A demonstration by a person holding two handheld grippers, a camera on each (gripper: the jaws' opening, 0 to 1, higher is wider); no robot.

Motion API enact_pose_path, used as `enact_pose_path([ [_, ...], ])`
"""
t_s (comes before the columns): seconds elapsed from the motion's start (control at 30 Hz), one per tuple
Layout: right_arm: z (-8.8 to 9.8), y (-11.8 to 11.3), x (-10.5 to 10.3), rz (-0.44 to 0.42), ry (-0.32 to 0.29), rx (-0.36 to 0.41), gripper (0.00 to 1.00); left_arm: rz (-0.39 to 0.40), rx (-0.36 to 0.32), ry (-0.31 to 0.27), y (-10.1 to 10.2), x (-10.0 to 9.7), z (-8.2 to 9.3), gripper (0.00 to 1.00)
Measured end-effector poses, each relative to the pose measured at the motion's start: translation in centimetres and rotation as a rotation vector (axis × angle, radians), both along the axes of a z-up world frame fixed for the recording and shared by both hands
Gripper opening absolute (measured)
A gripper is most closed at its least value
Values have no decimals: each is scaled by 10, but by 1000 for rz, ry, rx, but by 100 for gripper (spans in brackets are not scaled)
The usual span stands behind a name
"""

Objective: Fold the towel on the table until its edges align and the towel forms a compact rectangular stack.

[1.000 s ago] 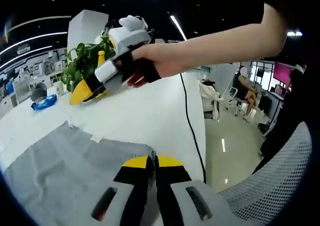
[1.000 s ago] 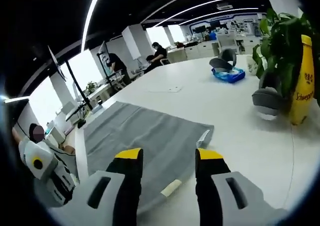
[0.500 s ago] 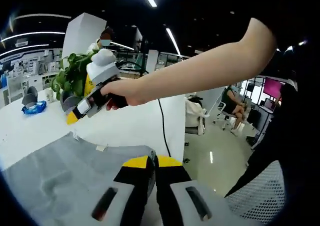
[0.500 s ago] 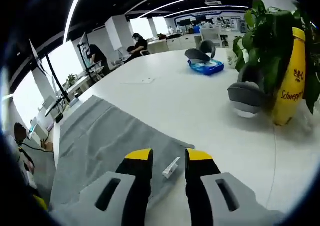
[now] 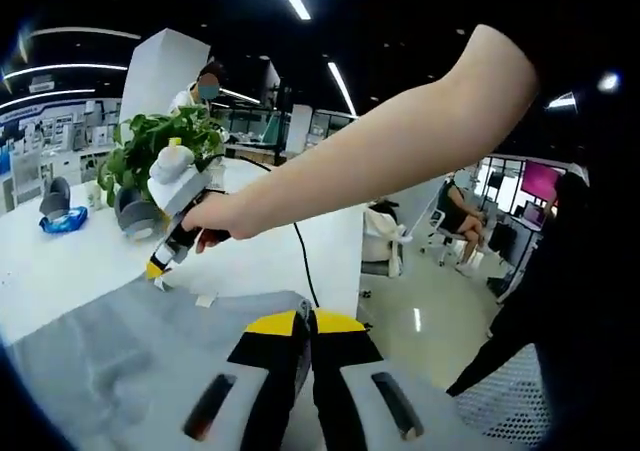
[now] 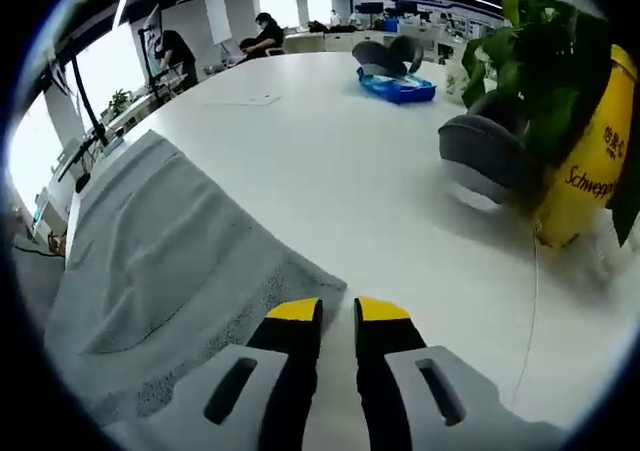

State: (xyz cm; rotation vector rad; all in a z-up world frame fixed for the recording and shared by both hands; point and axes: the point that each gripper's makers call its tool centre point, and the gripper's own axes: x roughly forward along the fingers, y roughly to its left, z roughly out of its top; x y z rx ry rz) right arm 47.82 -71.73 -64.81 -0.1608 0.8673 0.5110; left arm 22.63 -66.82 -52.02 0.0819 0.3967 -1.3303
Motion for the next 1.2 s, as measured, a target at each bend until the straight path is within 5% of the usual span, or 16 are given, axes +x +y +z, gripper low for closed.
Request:
enact_pose_path([
  [0.37,-4,-6,3,-10,19,-3,6,-25,2,-22,-8,-4,2,4],
  [0.77,-3,-7,0,78,-29,-49,0,-58,-5,-18,-16,-9,9,4],
  [0.83,6,-10,3,82,-81,-66,0,-64,-9,-23,-17,-9,12,4],
  [1.1,62,-12,21,-16,-204,66,0,-72,-27,-32,-22,-11,24,4],
  [1.2,86,-2,25,-69,-214,212,0,-79,-24,-28,-21,-15,28,4],
])
